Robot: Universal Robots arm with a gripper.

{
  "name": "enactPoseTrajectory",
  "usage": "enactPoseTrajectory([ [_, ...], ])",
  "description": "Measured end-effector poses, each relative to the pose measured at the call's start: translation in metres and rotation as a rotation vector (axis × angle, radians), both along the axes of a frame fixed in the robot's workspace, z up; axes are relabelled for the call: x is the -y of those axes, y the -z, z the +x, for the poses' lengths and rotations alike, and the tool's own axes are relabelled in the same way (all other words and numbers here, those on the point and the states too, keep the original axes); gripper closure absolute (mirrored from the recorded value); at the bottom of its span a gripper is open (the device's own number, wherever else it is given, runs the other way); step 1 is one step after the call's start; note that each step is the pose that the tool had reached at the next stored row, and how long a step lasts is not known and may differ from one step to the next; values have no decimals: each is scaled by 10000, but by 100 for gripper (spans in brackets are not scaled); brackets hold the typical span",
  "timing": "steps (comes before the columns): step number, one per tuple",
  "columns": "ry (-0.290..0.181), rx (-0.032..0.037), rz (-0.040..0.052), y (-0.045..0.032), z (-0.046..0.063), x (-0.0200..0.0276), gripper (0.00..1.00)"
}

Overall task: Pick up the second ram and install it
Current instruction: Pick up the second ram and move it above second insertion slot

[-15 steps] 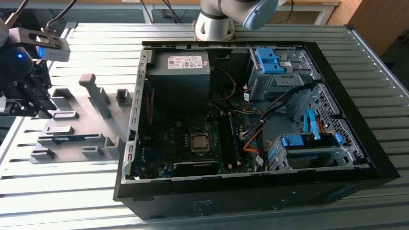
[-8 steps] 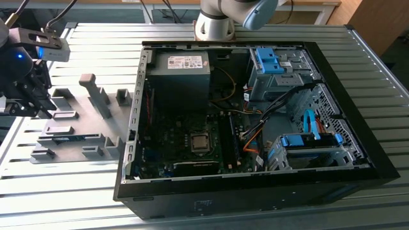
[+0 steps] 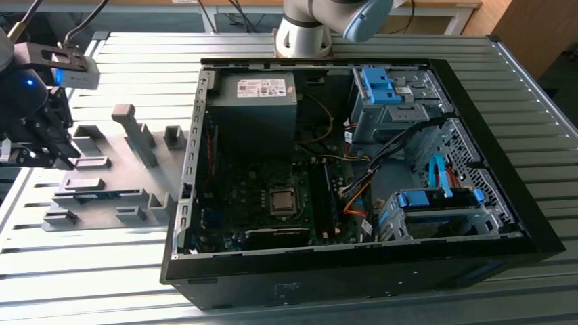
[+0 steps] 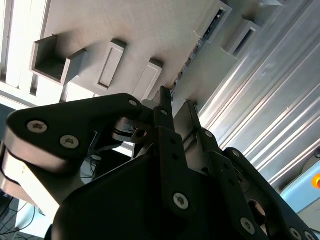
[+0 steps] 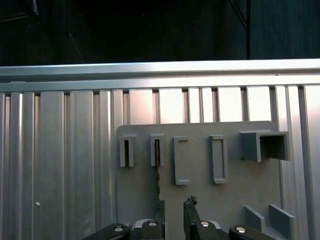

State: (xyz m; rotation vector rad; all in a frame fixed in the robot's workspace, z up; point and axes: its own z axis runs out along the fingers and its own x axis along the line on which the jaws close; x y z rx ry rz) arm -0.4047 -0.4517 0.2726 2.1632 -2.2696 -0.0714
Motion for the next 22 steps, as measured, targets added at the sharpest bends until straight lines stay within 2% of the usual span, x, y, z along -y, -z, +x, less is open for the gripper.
enactPoseTrajectory([
  [22, -3, 1, 0, 94, 0, 13, 71],
])
